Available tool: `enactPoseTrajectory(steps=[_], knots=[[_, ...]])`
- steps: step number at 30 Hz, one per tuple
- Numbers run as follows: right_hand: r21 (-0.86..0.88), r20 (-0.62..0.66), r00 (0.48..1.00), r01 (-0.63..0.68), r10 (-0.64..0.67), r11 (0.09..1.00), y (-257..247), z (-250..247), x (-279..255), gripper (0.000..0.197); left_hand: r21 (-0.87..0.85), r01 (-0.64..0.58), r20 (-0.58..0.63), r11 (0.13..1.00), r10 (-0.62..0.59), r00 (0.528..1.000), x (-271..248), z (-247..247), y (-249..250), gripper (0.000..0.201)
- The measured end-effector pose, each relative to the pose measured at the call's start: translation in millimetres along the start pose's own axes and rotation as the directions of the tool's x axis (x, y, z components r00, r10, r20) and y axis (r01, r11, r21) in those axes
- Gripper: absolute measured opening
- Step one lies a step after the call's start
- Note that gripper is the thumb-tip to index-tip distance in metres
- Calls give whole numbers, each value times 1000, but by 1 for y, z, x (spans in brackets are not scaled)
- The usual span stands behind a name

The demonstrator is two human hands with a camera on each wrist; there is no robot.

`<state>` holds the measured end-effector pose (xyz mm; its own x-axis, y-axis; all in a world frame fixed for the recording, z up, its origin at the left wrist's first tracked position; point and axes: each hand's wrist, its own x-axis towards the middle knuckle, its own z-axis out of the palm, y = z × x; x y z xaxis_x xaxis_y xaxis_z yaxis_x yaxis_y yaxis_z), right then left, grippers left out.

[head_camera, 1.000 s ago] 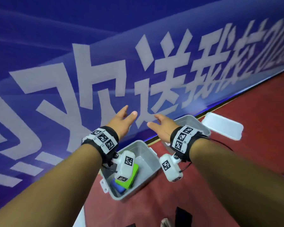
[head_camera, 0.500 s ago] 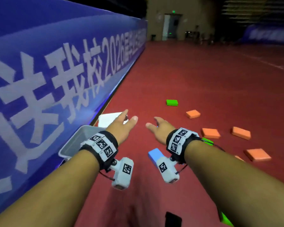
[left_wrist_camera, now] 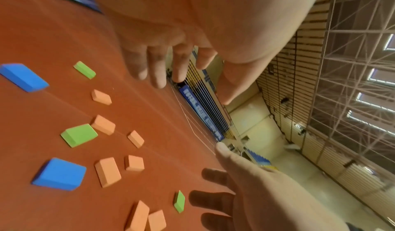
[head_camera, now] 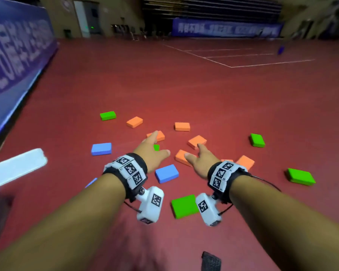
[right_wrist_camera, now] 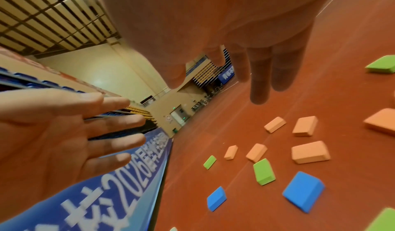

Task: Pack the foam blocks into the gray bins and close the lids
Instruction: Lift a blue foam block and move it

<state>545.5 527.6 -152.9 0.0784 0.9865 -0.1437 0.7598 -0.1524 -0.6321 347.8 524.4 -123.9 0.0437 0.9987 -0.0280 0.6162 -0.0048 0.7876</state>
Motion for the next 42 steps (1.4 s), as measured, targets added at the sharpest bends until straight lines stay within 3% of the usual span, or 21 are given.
enactPoseTrajectory(steps=[4,8,14,19,26,32,37,42], knots=[[-5,-92,985,-147,146,989,115,-77,-4,77,35,-61,166,998,54,985,26,123,64,85],[14,-145,946,-291,290,957,208,-138,-10,73,59,-125,292,990,102,951,45,213,121,88],[96,-222,832,-500,508,860,319,-193,-16,79,28,-234,474,972,193,859,78,334,193,83],[185,-273,711,-623,649,760,376,-223,-15,79,3,-346,642,938,264,720,106,423,234,83],[282,-335,511,-747,792,602,441,-274,-48,78,-67,-456,769,888,337,543,124,522,309,81],[376,-327,362,-798,873,471,506,-314,-72,79,-151,-527,869,836,366,332,105,626,365,84],[407,-285,330,-808,900,425,582,-344,-63,80,-158,-550,903,820,345,255,102,710,404,84],[440,-240,338,-798,910,412,662,-390,-35,78,-122,-534,917,837,301,262,115,789,443,82]])
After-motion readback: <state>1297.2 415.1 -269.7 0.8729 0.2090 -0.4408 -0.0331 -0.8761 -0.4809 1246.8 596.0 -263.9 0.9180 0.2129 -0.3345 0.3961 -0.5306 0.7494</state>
